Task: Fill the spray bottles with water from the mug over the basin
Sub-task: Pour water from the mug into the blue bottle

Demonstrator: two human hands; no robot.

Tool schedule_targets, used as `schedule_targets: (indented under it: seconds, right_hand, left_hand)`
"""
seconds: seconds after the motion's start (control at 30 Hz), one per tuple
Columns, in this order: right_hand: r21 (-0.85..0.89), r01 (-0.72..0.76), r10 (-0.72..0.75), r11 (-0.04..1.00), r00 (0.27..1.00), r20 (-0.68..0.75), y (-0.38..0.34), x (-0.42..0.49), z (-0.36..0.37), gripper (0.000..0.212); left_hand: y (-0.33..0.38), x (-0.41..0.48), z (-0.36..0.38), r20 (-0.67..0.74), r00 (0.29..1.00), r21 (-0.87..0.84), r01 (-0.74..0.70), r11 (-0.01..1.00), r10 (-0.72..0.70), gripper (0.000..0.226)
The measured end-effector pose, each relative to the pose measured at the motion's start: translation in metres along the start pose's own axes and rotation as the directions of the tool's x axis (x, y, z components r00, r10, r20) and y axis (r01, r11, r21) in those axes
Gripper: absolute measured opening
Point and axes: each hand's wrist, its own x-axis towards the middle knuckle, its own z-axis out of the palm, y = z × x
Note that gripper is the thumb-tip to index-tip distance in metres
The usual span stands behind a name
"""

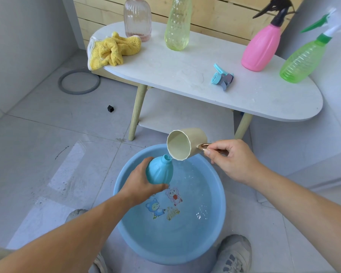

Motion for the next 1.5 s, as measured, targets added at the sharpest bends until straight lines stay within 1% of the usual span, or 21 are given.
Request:
schedule_targets:
  seconds: [0.43,0.67,0.8,0.97,1.27,1.5]
  right_hand:
    - [-0.037,0.057,-0.056,0.998,0.998,0.018,0.0039,0.0013,-0.0004,0.014]
    - [-0.077,0.091,-0.090,0.993,0.996,0.012,0.0056,0.0024,0.0006,0.025]
    - [-0.086,0.100,-0.099,0.991,0.995,0.016,0.0053,0.0021,0.0010,0.023]
    - [-0.110,0.110,-0.108,0.988,0.994,0.021,0.0065,0.0030,0.0016,0.015]
    - [-0.095,0.092,-0.091,0.991,0.996,0.011,0.0060,0.0011,0.0022,0.013]
    - [-0.113,0.107,-0.105,0.988,0.994,0.020,0.0055,0.0018,0.0020,0.012]
  left_hand:
    - [-0.0022,-0.0004,0.0005,-0.005,1.000,0.009,0.007,1.000,-0.007,0.087]
    - [-0.0019,-0.0004,0.0014,-0.012,1.000,0.021,0.007,1.000,-0.006,0.088]
    - [-0.0024,-0.0007,0.0013,-0.010,1.000,0.018,0.012,1.000,-0.012,0.088]
    - [-0.0015,-0.0003,0.0013,-0.010,1.000,0.019,0.012,1.000,-0.011,0.088]
    - [-0.0039,0.0006,0.0016,-0.016,1.000,0.020,0.012,1.000,-0.012,0.089]
    - [-0.0051,0.0006,0.0020,-0.016,1.000,0.032,0.015,0.999,-0.015,0.091]
